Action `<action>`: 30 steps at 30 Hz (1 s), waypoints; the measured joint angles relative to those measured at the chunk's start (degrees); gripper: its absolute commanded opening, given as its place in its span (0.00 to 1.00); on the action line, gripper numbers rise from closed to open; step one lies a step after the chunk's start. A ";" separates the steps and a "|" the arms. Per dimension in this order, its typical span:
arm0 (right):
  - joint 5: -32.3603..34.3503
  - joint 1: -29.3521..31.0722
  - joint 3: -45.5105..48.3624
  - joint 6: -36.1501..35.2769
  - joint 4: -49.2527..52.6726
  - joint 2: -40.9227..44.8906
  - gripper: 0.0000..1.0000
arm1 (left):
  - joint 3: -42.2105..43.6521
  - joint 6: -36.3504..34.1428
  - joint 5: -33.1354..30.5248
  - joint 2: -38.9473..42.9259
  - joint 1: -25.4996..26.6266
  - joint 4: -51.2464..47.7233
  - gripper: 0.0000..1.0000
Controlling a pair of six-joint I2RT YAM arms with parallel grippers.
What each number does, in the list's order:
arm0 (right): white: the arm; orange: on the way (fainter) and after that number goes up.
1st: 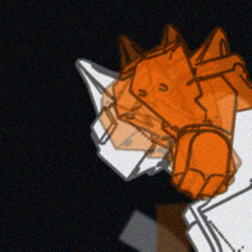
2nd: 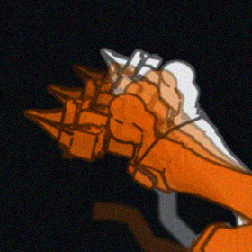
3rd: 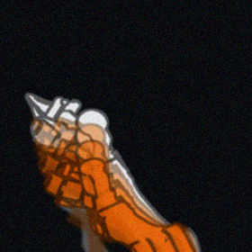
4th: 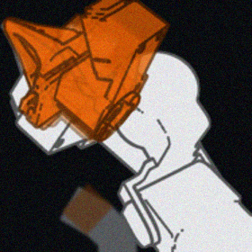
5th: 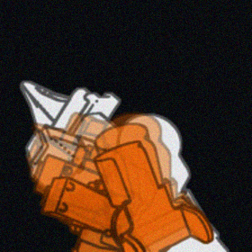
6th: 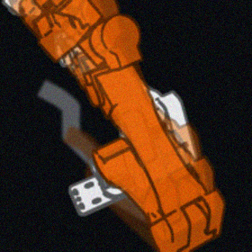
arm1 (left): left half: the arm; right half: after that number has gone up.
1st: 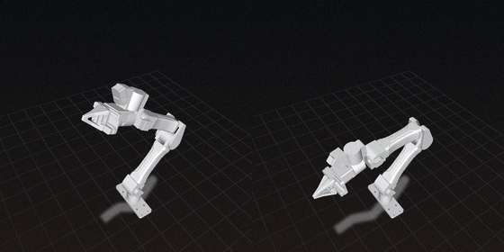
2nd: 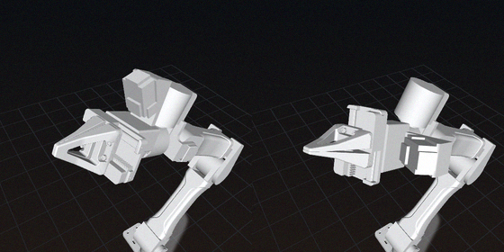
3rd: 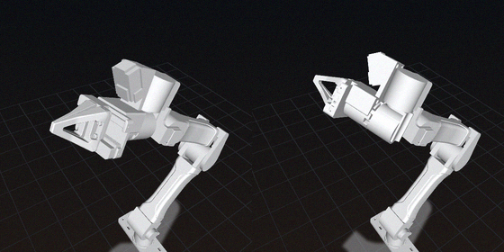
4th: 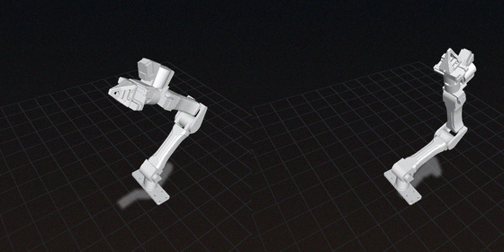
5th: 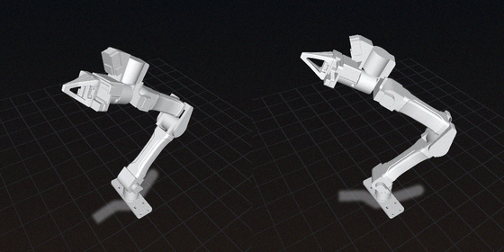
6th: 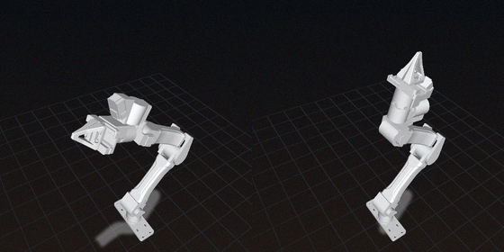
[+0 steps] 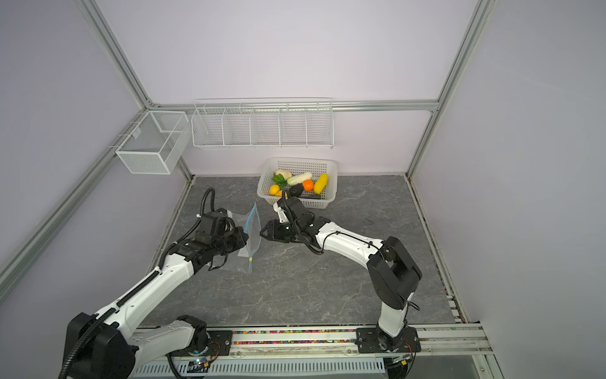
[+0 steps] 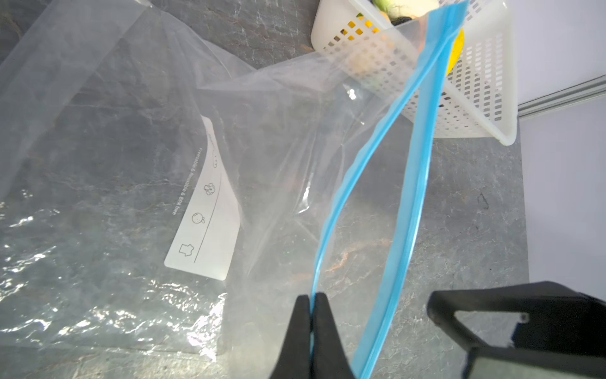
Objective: Place the food in the zip-top bag and seal the zipper
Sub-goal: 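Release the bag with the right gripper and move it over the food basket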
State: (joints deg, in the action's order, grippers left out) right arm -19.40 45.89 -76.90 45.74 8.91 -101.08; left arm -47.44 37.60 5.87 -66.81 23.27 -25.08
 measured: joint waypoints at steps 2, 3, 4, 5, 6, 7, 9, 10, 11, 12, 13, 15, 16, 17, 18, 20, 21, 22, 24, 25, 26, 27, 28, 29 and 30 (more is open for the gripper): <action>1.31 -1.38 -2.32 -2.49 3.08 0.70 0.47 | -1.11 0.15 -0.02 -0.85 -0.02 -0.13 0.00; 2.43 -2.19 -3.96 -3.91 4.98 0.79 0.47 | -1.51 0.26 -0.02 -1.18 -0.02 -0.24 0.00; 3.63 -2.93 -5.51 -5.11 6.60 0.76 0.47 | -1.95 0.31 -0.02 -1.60 -0.02 -0.46 0.00; 5.44 -4.04 -7.76 -6.93 9.07 0.66 0.47 | -2.43 0.31 -0.02 -2.14 -0.02 -0.57 0.00; 7.08 -5.14 -9.33 -8.28 10.67 0.50 0.47 | -2.93 0.31 -0.02 -2.73 -0.02 -0.72 0.00; 8.37 -6.21 -11.08 -9.35 12.07 0.15 0.46 | -3.39 0.31 0.00 -3.30 0.00 -0.81 0.00; 11.43 -8.52 -15.58 -11.78 15.28 -1.79 0.43 | -4.39 0.33 0.09 -4.79 -0.02 -0.98 0.00; 12.96 -9.66 -18.10 -12.90 16.55 -3.34 0.42 | -4.87 0.33 0.20 -5.57 -0.02 -0.98 0.00; 14.36 -10.71 -20.48 -13.81 18.01 -5.07 0.41 | -5.25 0.31 0.24 -6.23 -0.02 -1.05 0.00; 15.96 -11.80 -23.30 -14.88 19.56 -7.30 0.41 | -5.77 0.31 0.42 -6.97 -0.02 -1.29 0.00; 17.40 -12.70 -25.92 -15.85 21.05 -9.53 0.41 | -6.32 0.28 0.50 -7.56 -0.02 -1.68 0.00; 20.33 -14.43 -31.17 -17.66 23.91 -14.75 0.41 | -7.67 0.26 0.68 -8.76 -0.02 -2.43 0.00; 21.55 -15.17 -33.53 -18.38 25.35 -17.27 0.41 | -8.24 0.26 0.72 -9.18 -0.02 -2.67 0.00; 22.40 -15.69 -35.67 -18.93 26.69 -19.41 0.40 | -8.57 0.26 0.85 -9.42 -0.02 -2.73 0.00; 23.56 -16.28 -38.53 -19.52 28.57 -22.18 0.40 | -8.76 0.26 1.05 -9.55 -0.02 -2.82 0.00; 25.86 -17.00 -44.59 -20.52 32.04 -27.41 0.40 | -8.92 0.24 1.16 -9.68 -0.02 -3.10 0.00; 26.80 -17.27 -48.06 -20.94 33.99 -29.99 0.40 | -8.92 0.24 1.27 -9.73 -0.02 -3.28 0.00; 27.61 -17.40 -50.86 -21.22 35.71 -32.30 0.40 | -8.92 0.22 1.29 -9.75 -0.02 -3.45 0.00; 29.11 -17.64 -56.50 -21.81 39.21 -36.35 0.39 | -8.92 0.11 1.31 -9.81 -0.02 -3.80 0.00; 29.66 -17.70 -58.23 -21.99 40.50 -37.66 0.38 | -8.92 0.04 1.40 -9.84 -0.02 -3.91 0.00; 30.18 -17.77 -59.28 -22.21 41.64 -38.64 0.38 | -8.94 0.02 1.46 -9.84 -0.02 -4.00 0.00; 30.60 -17.86 -59.52 -22.27 42.56 -39.06 0.37 | -8.92 -0.04 1.46 -9.84 -0.02 -4.02 0.00; 30.93 -17.99 -59.54 -22.40 43.54 -39.21 0.37 | -8.92 -0.17 1.49 -9.84 -0.02 -4.02 0.00; 31.30 -18.10 -59.52 -22.45 43.80 -39.21 0.37 | -8.92 -0.24 1.49 -9.84 -0.02 -4.02 0.00; 31.65 -18.32 -59.54 -22.51 44.26 -39.21 0.37 | -8.92 -0.37 1.49 -9.86 -0.02 -4.02 0.00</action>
State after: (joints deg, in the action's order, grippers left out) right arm 12.25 27.57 -136.44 23.22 53.17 -140.29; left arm -56.36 37.23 7.35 -76.66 23.24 -29.10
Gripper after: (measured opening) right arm 0.370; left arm 0.047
